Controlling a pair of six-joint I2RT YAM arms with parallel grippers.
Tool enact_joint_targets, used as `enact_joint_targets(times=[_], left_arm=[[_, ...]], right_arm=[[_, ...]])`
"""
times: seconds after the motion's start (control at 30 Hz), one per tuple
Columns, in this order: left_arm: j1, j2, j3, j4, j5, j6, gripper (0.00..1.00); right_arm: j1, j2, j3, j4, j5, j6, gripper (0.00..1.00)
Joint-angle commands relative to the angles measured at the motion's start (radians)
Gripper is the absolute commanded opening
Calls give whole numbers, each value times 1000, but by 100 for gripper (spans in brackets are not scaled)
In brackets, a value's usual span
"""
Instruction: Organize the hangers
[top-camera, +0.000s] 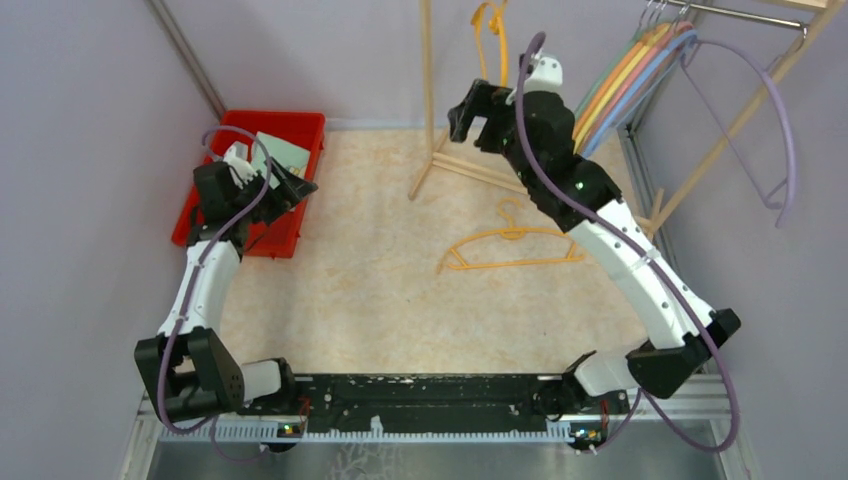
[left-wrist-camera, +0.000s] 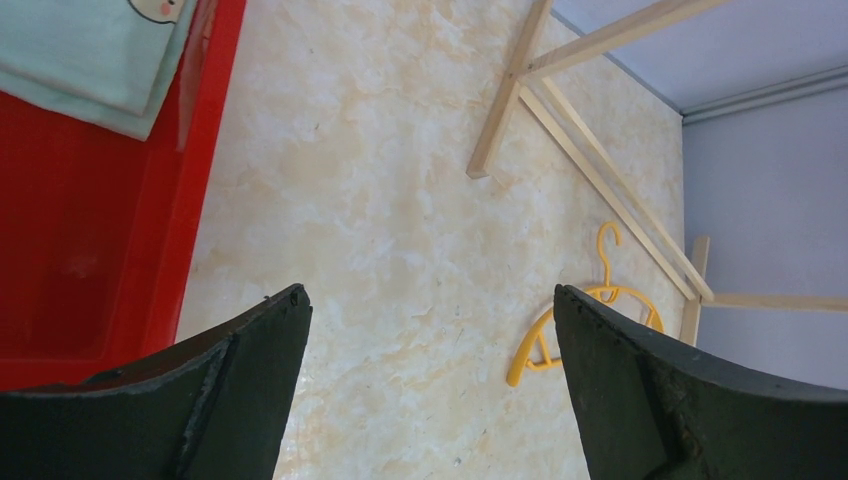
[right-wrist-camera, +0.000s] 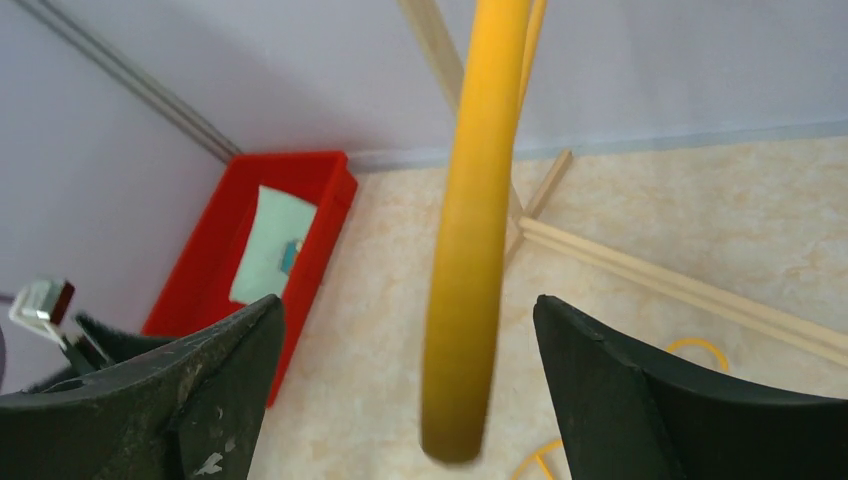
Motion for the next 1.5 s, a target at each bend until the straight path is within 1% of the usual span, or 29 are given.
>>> enact_joint_targets(times=[0.0, 0.1, 0.27, 0.47, 0.6, 0.73, 0.93, 1.07, 1.17, 1.23, 1.3, 1.4, 1.47], left_arm=[[-44, 5, 37, 22, -9, 41, 96], [-81, 18, 30, 19, -19, 48, 96], [-183, 61, 38, 20, -48, 74, 95], [-329, 127, 64, 63, 19, 114, 94], [-437, 196, 95, 90, 79, 227, 93], [-549, 358, 242, 12, 135, 387, 90], [-660, 609, 500, -129, 143, 597, 89], [-713, 722, 591, -190, 160, 685, 90], [-769, 774, 621, -206, 120, 727, 92], [-811, 799, 635, -202, 67, 731, 92], [-843, 829, 646, -185, 14, 711, 92], [-862, 865, 647, -136, -24, 663, 92], [-877, 878, 642, -94, -74, 643, 92]], right_arm=[[104, -100, -94, -112, 114, -77, 94], [141, -168, -188, -179, 174, -73, 94], [149, -251, -331, -274, 193, -45, 94], [177, -275, -418, -362, 187, 2, 94], [180, -306, -463, -375, 177, 21, 93], [181, -348, -479, -403, 173, 27, 91], [181, -392, -451, -498, 209, 22, 90], [181, -430, -443, -519, 227, 40, 90], [181, -448, -440, -540, 245, 53, 90], [180, -462, -445, -546, 259, 54, 90], [181, -475, -452, -546, 272, 52, 90], [179, -482, -453, -543, 284, 42, 90], [180, -482, -450, -543, 288, 33, 90]])
